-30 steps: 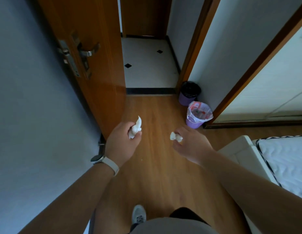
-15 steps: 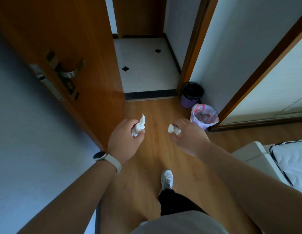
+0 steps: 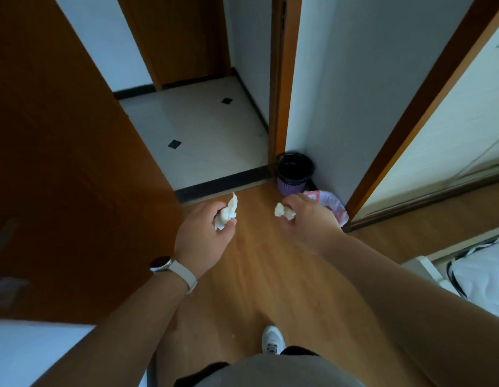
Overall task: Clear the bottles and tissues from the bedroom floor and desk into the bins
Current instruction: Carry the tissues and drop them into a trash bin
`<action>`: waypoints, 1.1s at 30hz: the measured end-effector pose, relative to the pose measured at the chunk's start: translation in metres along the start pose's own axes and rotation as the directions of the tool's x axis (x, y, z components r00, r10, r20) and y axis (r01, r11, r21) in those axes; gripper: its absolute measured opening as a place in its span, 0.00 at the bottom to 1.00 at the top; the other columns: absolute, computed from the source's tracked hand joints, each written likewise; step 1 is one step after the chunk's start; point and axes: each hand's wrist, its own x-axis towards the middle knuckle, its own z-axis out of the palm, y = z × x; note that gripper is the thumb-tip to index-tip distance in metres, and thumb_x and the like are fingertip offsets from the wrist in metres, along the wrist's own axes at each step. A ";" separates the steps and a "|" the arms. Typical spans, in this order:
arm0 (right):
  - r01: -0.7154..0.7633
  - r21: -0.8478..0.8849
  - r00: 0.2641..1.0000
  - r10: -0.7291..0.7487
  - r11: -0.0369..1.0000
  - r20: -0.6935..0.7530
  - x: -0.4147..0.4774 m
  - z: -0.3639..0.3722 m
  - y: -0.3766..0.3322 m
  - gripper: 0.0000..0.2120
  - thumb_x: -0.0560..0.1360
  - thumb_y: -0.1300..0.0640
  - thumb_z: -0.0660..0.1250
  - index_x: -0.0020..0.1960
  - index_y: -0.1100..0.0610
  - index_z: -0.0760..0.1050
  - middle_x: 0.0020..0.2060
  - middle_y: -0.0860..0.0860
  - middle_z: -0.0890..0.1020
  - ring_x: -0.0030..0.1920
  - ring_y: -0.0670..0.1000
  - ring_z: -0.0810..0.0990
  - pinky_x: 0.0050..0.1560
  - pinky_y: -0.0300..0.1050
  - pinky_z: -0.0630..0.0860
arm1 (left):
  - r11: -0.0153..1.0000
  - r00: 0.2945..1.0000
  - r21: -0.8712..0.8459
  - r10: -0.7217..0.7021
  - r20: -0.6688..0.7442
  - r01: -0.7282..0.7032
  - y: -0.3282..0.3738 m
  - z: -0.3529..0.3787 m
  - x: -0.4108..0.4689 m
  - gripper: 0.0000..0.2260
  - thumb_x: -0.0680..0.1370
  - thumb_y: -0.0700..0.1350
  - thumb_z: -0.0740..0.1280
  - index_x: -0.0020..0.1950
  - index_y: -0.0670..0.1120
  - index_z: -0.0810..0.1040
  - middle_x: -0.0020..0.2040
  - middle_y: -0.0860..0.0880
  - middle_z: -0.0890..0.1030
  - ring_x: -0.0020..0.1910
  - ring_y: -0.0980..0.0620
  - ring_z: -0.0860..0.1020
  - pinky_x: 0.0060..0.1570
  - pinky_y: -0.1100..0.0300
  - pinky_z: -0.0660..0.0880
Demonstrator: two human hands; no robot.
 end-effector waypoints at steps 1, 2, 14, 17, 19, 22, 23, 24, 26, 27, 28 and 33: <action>-0.009 0.001 1.000 0.009 1.000 -0.022 0.009 -0.006 0.007 0.10 0.74 0.54 0.66 0.54 0.53 0.76 0.47 0.47 0.78 0.43 0.49 0.78 0.41 0.48 0.76 | 1.000 1.000 -0.002 0.005 0.004 -0.005 0.004 0.006 0.012 0.14 0.77 0.51 0.70 0.60 0.50 0.77 0.50 0.59 0.74 0.50 0.57 0.75 0.46 0.66 0.73; -0.022 -0.003 0.999 0.022 1.000 -0.039 0.015 -0.010 0.011 0.09 0.74 0.54 0.66 0.54 0.53 0.77 0.47 0.47 0.79 0.42 0.48 0.77 0.41 0.46 0.75 | 1.000 1.000 -0.005 0.005 0.011 -0.005 0.008 0.011 0.021 0.15 0.76 0.51 0.70 0.61 0.50 0.77 0.51 0.58 0.74 0.50 0.56 0.75 0.47 0.64 0.75; -0.180 -0.004 0.976 0.178 0.984 -0.129 0.079 -0.006 0.061 0.13 0.70 0.50 0.63 0.50 0.55 0.79 0.45 0.49 0.80 0.41 0.53 0.81 0.39 0.47 0.77 | 0.988 0.980 -0.039 0.154 0.127 -0.150 0.013 0.055 0.134 0.12 0.76 0.51 0.71 0.57 0.51 0.77 0.50 0.55 0.77 0.46 0.56 0.76 0.43 0.60 0.77; -0.220 0.000 0.972 0.219 0.975 -0.087 0.104 -0.005 0.066 0.12 0.73 0.52 0.66 0.54 0.55 0.78 0.50 0.49 0.80 0.48 0.53 0.80 0.43 0.46 0.76 | 0.984 0.972 -0.056 0.176 0.157 -0.170 0.007 0.065 0.170 0.11 0.76 0.50 0.71 0.56 0.50 0.78 0.49 0.55 0.77 0.45 0.57 0.76 0.41 0.61 0.76; -0.246 -0.007 0.966 0.245 0.969 -0.083 0.126 -0.004 0.070 0.11 0.74 0.53 0.67 0.56 0.54 0.77 0.53 0.49 0.79 0.49 0.51 0.78 0.43 0.43 0.73 | 0.978 0.962 -0.073 0.205 0.179 -0.195 0.001 0.072 0.197 0.11 0.76 0.50 0.70 0.56 0.50 0.78 0.48 0.55 0.77 0.44 0.57 0.76 0.41 0.62 0.75; -0.306 -0.003 0.950 0.306 0.952 -0.059 0.165 -0.002 0.072 0.12 0.75 0.52 0.66 0.58 0.53 0.76 0.53 0.49 0.79 0.46 0.50 0.77 0.43 0.42 0.74 | 0.966 0.946 -0.104 0.254 0.203 -0.237 -0.011 0.080 0.246 0.10 0.75 0.49 0.71 0.55 0.49 0.78 0.47 0.54 0.77 0.43 0.57 0.75 0.40 0.63 0.74; -0.322 -0.004 0.945 0.321 0.947 -0.058 0.178 0.000 0.071 0.12 0.75 0.52 0.66 0.58 0.53 0.76 0.53 0.49 0.79 0.46 0.50 0.77 0.44 0.43 0.75 | 0.962 0.941 -0.114 0.268 0.208 -0.248 -0.015 0.082 0.264 0.10 0.75 0.48 0.71 0.55 0.49 0.78 0.46 0.54 0.77 0.43 0.57 0.75 0.39 0.64 0.73; -0.333 -0.007 0.941 0.332 0.943 -0.063 0.192 0.003 0.071 0.12 0.75 0.52 0.66 0.58 0.53 0.76 0.53 0.48 0.79 0.47 0.50 0.77 0.44 0.44 0.75 | 0.958 0.937 -0.121 0.279 0.209 -0.259 -0.020 0.085 0.283 0.10 0.75 0.48 0.72 0.54 0.48 0.78 0.46 0.55 0.77 0.42 0.57 0.74 0.39 0.66 0.71; -0.365 -0.004 0.928 0.364 0.931 -0.076 0.219 0.008 0.070 0.12 0.75 0.52 0.66 0.57 0.52 0.77 0.52 0.48 0.79 0.46 0.49 0.77 0.43 0.43 0.74 | 0.953 0.930 -0.132 0.297 0.218 -0.273 -0.029 0.089 0.317 0.10 0.74 0.47 0.72 0.54 0.48 0.78 0.45 0.55 0.76 0.42 0.57 0.74 0.39 0.66 0.70; -0.384 -0.004 0.920 0.383 0.923 -0.082 0.232 0.010 0.069 0.12 0.74 0.53 0.66 0.57 0.52 0.77 0.51 0.47 0.79 0.46 0.49 0.77 0.43 0.43 0.74 | 0.951 0.926 -0.142 0.303 0.226 -0.276 -0.033 0.091 0.334 0.10 0.74 0.47 0.72 0.54 0.48 0.78 0.45 0.55 0.76 0.42 0.57 0.74 0.39 0.65 0.71; -0.400 -0.010 0.914 0.398 0.916 -0.085 0.246 0.013 0.067 0.12 0.74 0.53 0.66 0.57 0.52 0.77 0.51 0.47 0.79 0.46 0.50 0.78 0.44 0.44 0.75 | 0.947 0.922 -0.155 0.311 0.232 -0.281 -0.038 0.092 0.349 0.10 0.74 0.47 0.72 0.54 0.48 0.78 0.45 0.54 0.77 0.42 0.56 0.74 0.39 0.64 0.72; -0.472 -0.055 0.881 0.469 0.880 -0.060 0.303 0.021 0.066 0.12 0.75 0.51 0.65 0.58 0.49 0.75 0.51 0.46 0.78 0.46 0.49 0.75 0.43 0.43 0.70 | 0.929 0.896 -0.204 0.356 0.264 -0.309 -0.063 0.097 0.414 0.08 0.74 0.46 0.72 0.52 0.48 0.78 0.44 0.54 0.77 0.41 0.57 0.74 0.38 0.64 0.72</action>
